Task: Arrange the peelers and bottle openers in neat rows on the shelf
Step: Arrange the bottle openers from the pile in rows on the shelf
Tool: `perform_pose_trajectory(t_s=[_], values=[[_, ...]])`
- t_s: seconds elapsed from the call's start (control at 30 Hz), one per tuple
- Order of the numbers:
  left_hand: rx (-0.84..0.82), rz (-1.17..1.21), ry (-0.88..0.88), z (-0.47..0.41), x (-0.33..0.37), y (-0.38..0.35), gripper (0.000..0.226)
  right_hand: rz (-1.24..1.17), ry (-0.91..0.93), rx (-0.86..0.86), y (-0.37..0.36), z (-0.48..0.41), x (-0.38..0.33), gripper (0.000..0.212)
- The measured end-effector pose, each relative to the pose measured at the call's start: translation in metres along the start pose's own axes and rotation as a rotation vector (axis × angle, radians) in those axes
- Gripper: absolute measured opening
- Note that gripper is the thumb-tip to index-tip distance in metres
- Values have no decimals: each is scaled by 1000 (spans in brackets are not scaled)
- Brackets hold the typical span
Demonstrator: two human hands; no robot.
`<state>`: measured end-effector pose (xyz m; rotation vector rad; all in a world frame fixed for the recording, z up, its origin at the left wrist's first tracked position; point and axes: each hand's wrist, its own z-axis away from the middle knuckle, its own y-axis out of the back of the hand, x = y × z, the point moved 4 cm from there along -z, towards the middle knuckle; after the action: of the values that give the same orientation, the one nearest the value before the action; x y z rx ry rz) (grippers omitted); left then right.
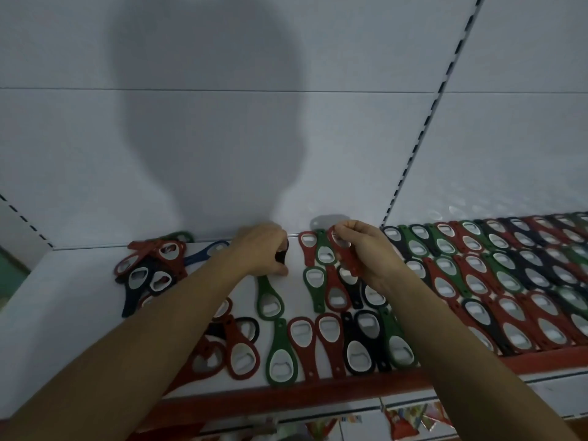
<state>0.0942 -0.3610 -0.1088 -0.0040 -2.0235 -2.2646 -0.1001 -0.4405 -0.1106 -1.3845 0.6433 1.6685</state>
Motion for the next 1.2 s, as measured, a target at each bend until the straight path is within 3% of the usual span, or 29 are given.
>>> perform_pose_trajectory(t_s=[0.1,0.2,0.4,0.53,0.7,0.83,1.07,1.2], values=[[15,56,-58,1,4,10,25,18,20,-30,4,-6,-6,10],[213,136,11,-5,-6,33,11,8,26,-20,9,-15,-9,13],[154,321,116,-25,3,25,22,51,-10,-48,3,-22,3,8],[396,321,94,-6,-6,16,34,60,-30,-50,3,-20,7,5],[26,175,-110,14,0,-21,65,25,-99,-3,7,-13,17,8],[145,121,-47,11,0,-22,57,41,-105,-12,6,-8,20,12],[163,183,11,2,11,-21,53,-25,-62,-51,6,-1,16,17],[186,250,11,9,12,-21,52,103,17,-31,12,1,13,8]])
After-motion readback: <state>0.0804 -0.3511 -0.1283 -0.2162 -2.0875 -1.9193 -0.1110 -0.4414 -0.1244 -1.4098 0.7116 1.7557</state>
